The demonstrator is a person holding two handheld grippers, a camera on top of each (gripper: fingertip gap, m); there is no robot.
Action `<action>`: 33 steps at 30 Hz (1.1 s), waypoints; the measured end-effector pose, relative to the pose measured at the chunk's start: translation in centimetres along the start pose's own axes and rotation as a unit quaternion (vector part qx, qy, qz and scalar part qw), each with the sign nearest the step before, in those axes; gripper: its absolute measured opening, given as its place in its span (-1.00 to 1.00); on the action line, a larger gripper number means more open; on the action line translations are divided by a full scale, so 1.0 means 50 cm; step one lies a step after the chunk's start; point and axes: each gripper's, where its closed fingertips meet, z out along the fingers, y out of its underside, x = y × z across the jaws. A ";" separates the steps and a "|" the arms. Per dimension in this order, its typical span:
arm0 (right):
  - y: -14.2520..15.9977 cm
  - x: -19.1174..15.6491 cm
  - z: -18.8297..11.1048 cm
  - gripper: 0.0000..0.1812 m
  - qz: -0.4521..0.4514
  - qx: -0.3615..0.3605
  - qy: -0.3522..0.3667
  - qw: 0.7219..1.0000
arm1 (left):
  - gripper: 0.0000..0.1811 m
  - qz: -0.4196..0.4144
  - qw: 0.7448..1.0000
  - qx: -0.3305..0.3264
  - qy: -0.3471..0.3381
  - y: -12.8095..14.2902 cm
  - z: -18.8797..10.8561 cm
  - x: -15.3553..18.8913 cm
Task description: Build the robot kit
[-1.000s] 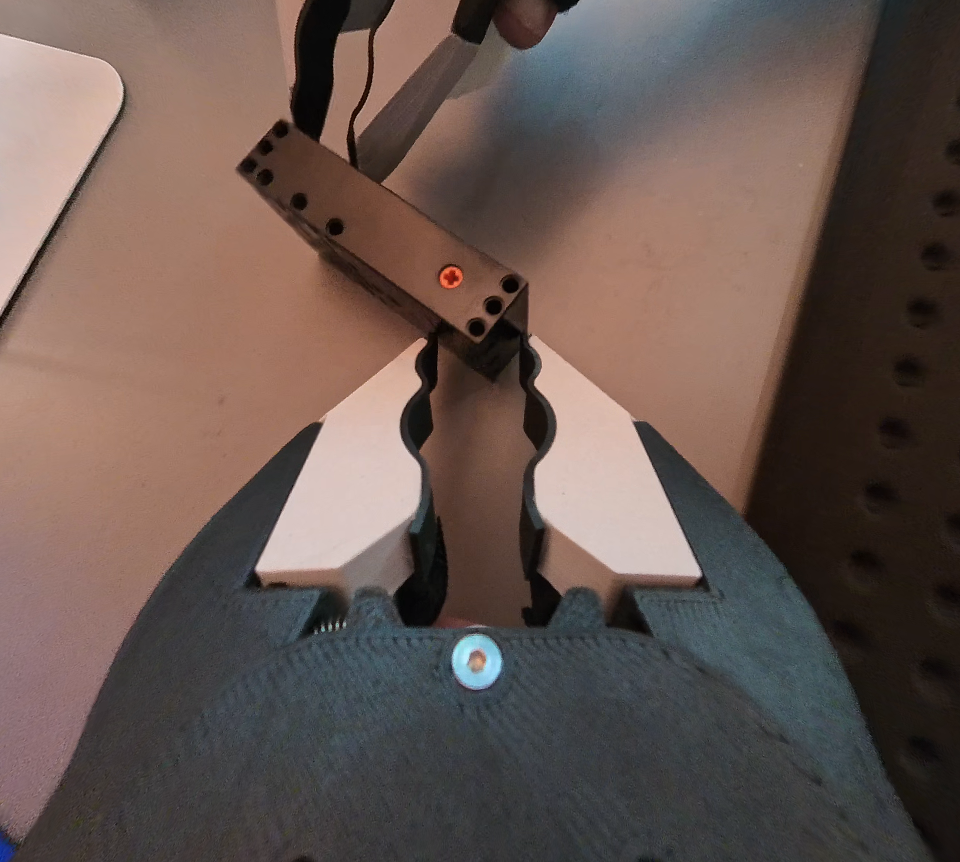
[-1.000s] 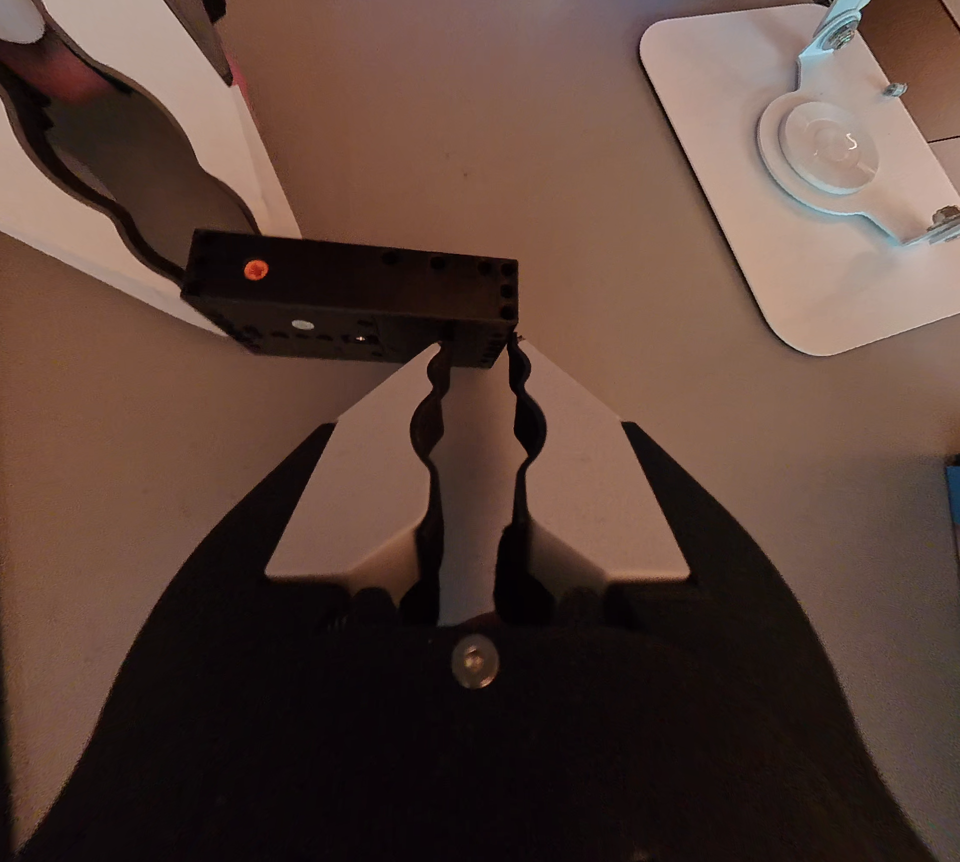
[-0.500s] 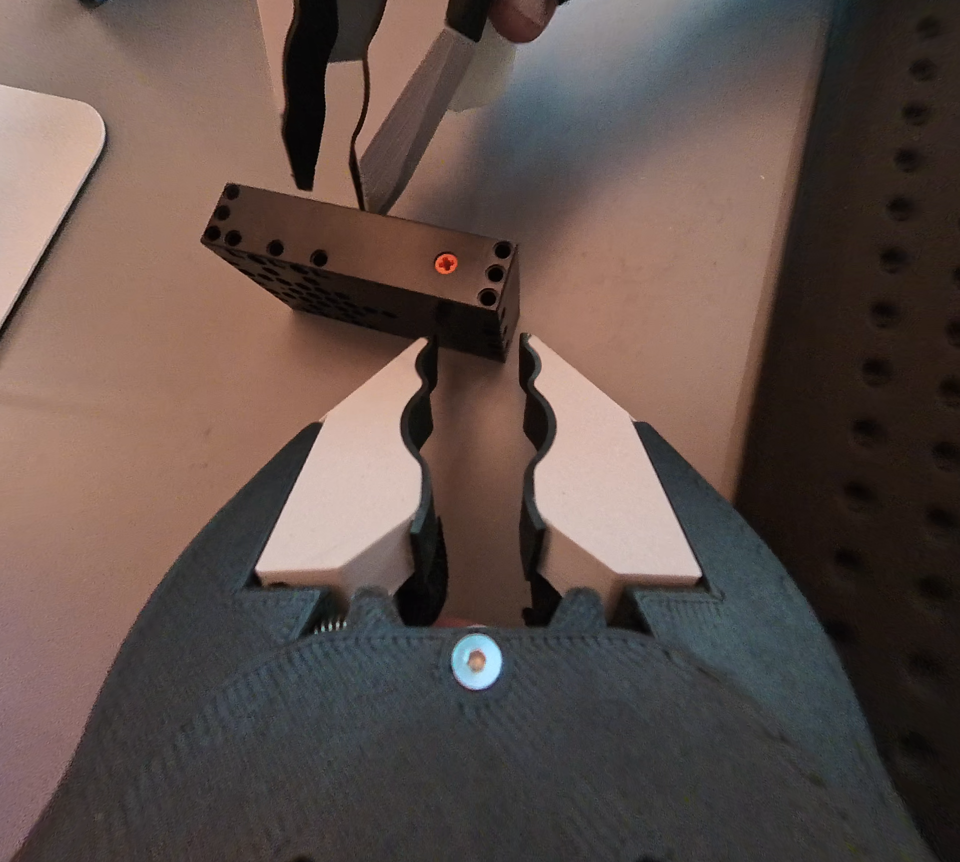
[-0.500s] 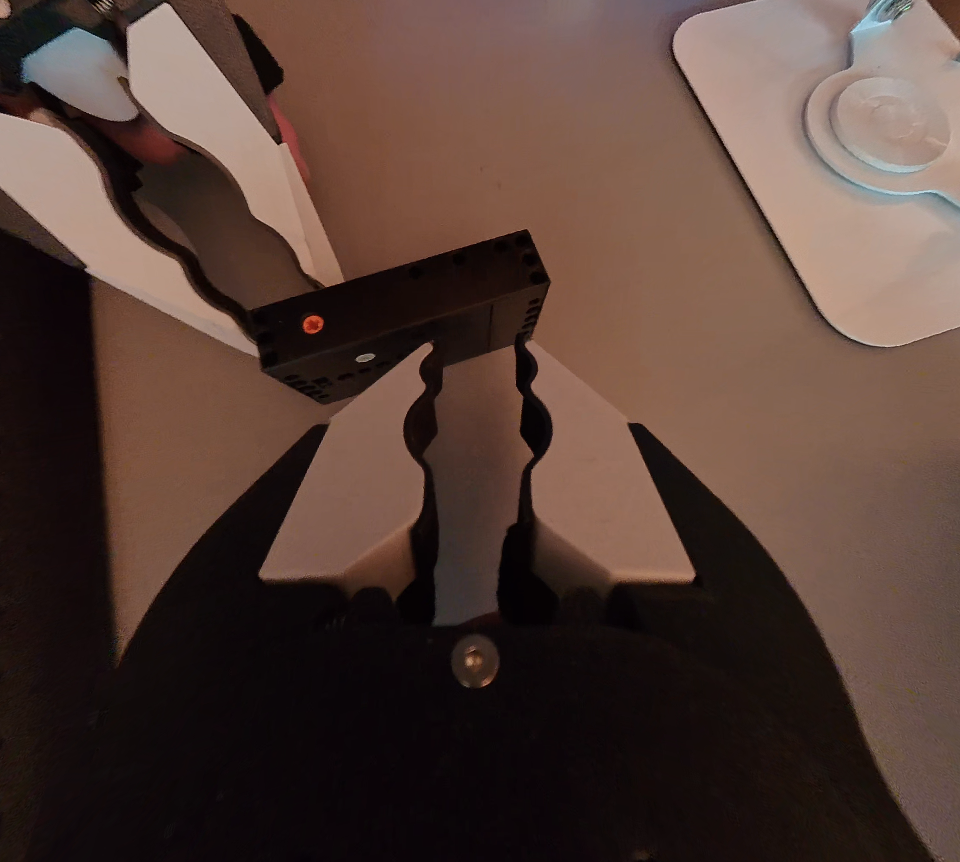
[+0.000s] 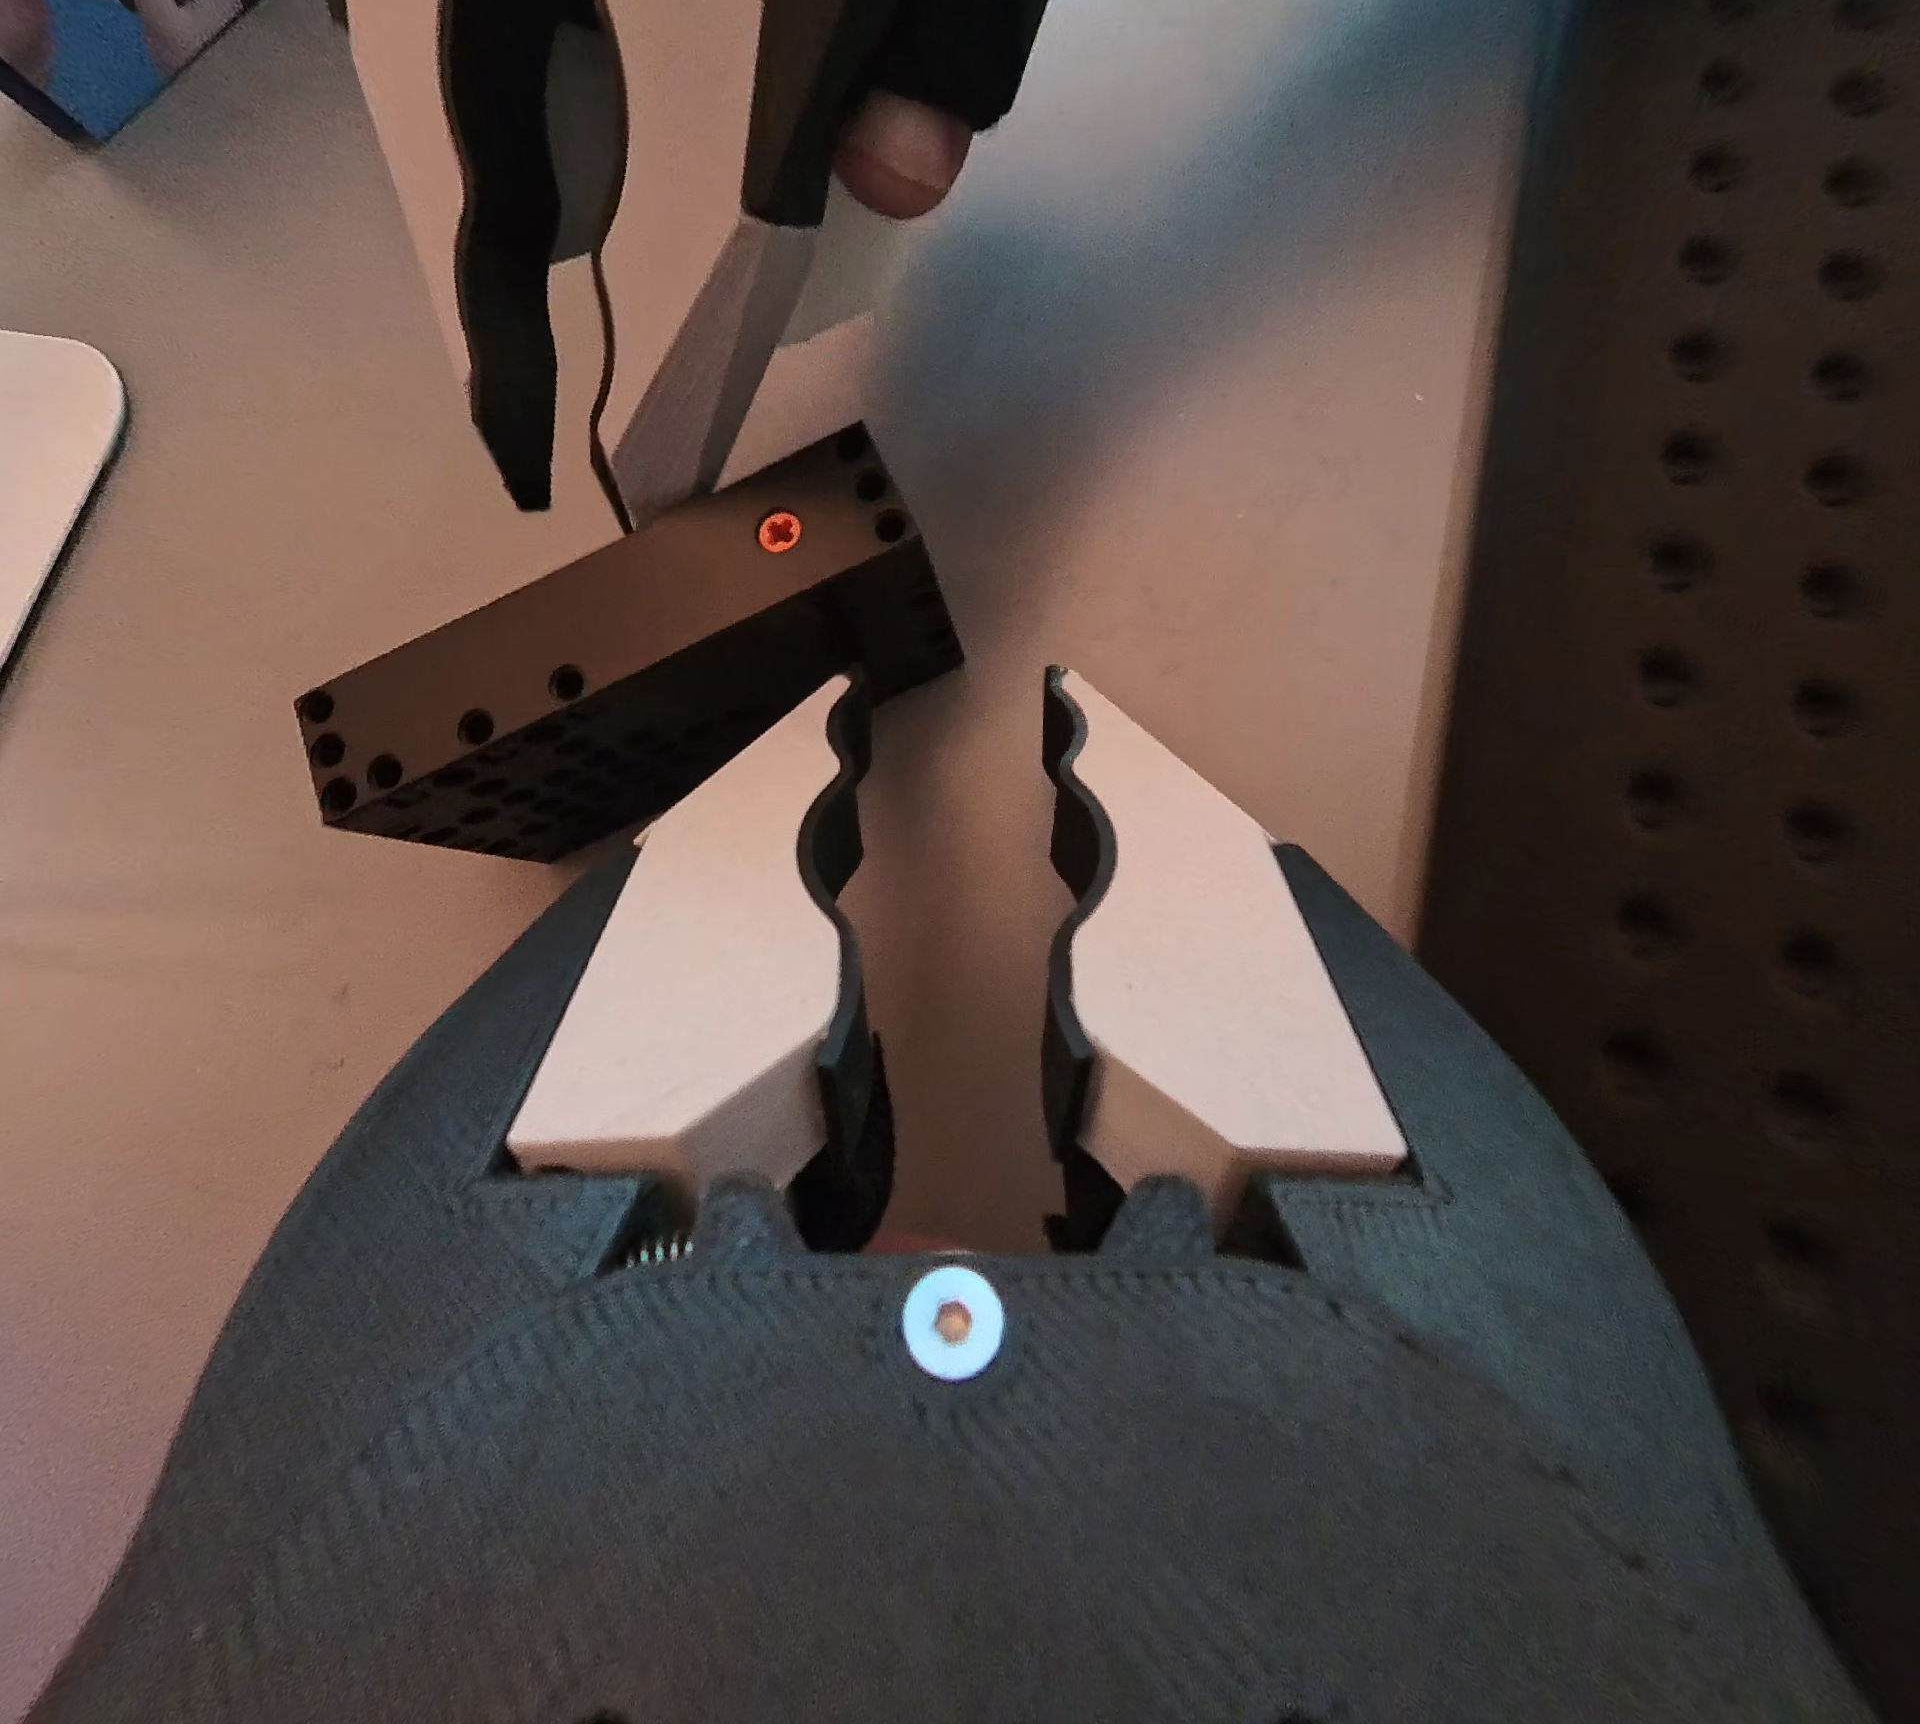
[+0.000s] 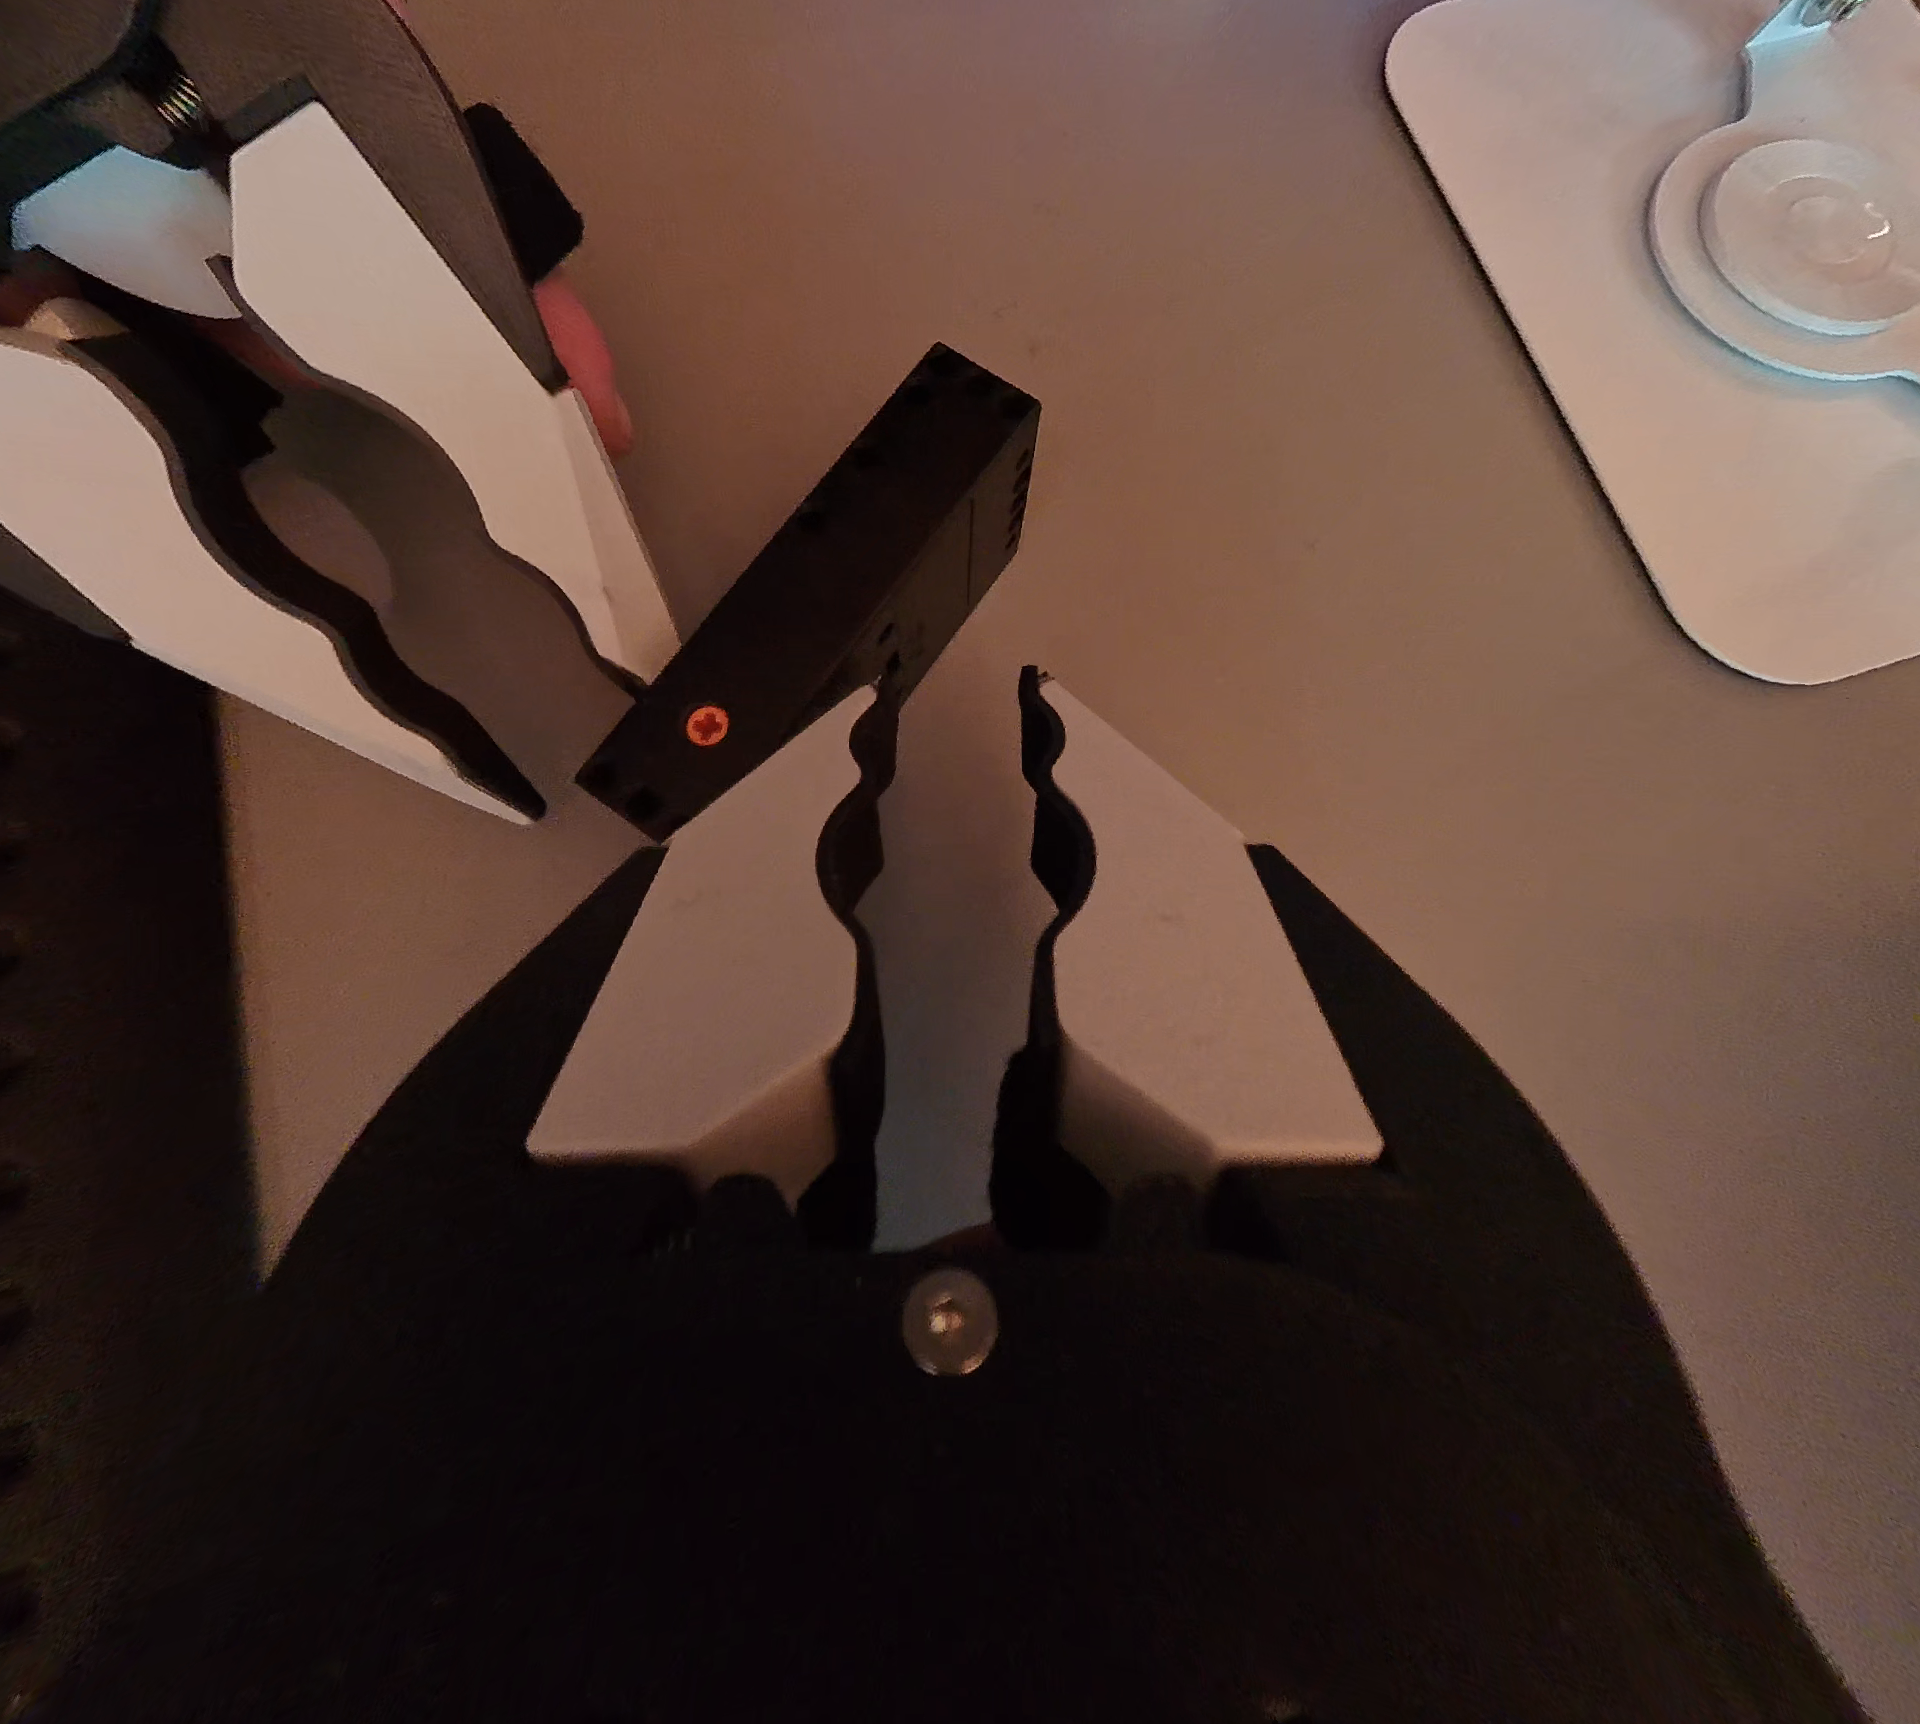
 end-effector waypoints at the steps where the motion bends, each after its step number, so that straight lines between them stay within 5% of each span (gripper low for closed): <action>1: 0.000 0.002 -0.003 -0.76 -0.001 0.001 0.003 1.000 | -0.66 0.001 1.000 0.001 -0.003 0.001 -0.005 -0.002; 11: -0.035 -0.012 -0.079 -0.54 0.013 0.045 -0.009 0.999 | -0.51 -0.003 0.994 0.003 -0.108 0.030 -0.107 -0.141; 19: -0.018 -0.072 -0.032 -0.29 -0.013 -0.012 0.024 1.000 | -0.41 -0.023 0.996 0.003 -0.089 0.038 -0.042 -0.171; 28: 0.017 -0.057 -0.018 -0.66 -0.088 -0.044 0.037 0.994 | -0.63 0.004 0.998 -0.017 -0.064 0.041 -0.043 -0.124; 33: 0.033 -0.038 -0.035 -0.72 -0.119 -0.046 0.009 0.992 | -0.56 0.016 0.998 -0.016 -0.056 0.033 -0.036 -0.088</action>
